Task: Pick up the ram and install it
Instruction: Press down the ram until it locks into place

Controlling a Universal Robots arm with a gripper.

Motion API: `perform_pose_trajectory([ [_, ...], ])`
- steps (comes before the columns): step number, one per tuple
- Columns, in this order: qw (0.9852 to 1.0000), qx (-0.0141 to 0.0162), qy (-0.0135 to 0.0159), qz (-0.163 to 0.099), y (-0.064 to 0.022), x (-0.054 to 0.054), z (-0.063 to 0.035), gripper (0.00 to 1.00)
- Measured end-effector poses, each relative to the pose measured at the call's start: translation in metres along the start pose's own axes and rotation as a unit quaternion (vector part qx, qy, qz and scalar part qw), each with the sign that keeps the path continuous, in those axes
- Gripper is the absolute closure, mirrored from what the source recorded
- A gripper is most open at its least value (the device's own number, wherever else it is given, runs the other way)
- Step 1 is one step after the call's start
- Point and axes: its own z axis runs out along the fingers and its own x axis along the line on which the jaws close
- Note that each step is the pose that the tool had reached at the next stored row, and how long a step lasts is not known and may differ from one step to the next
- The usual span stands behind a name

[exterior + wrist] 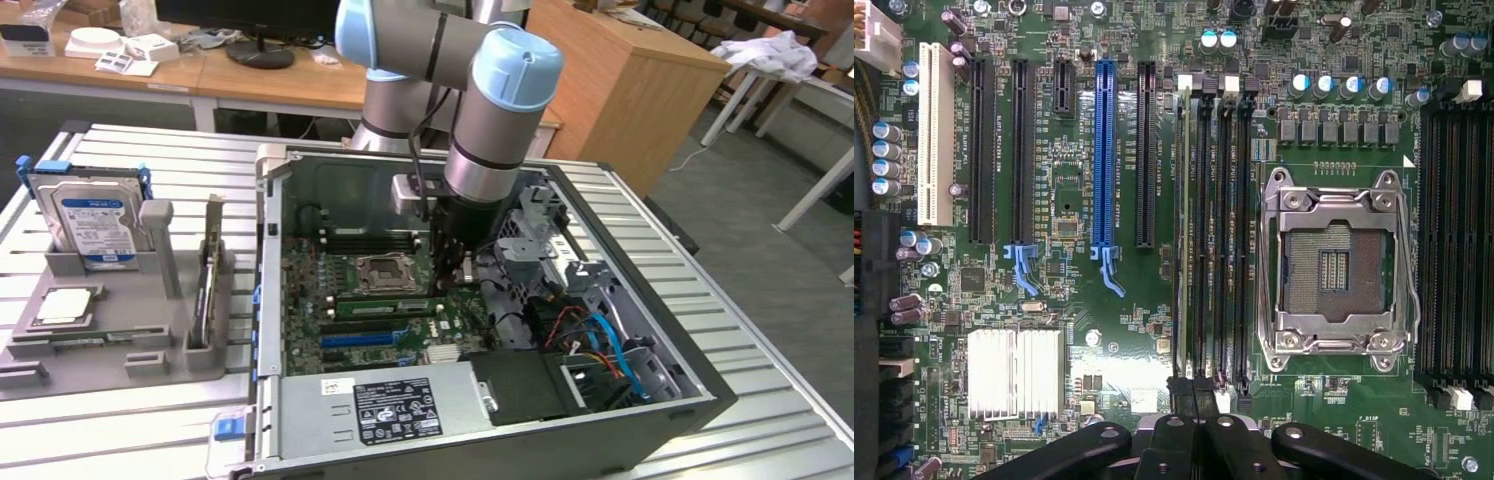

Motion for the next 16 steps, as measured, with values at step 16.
perform_pose_trajectory([
  [16, 1.0000, 0.0000, 0.0000, 0.000, -0.0004, 0.0000, 0.0018, 0.89],
])
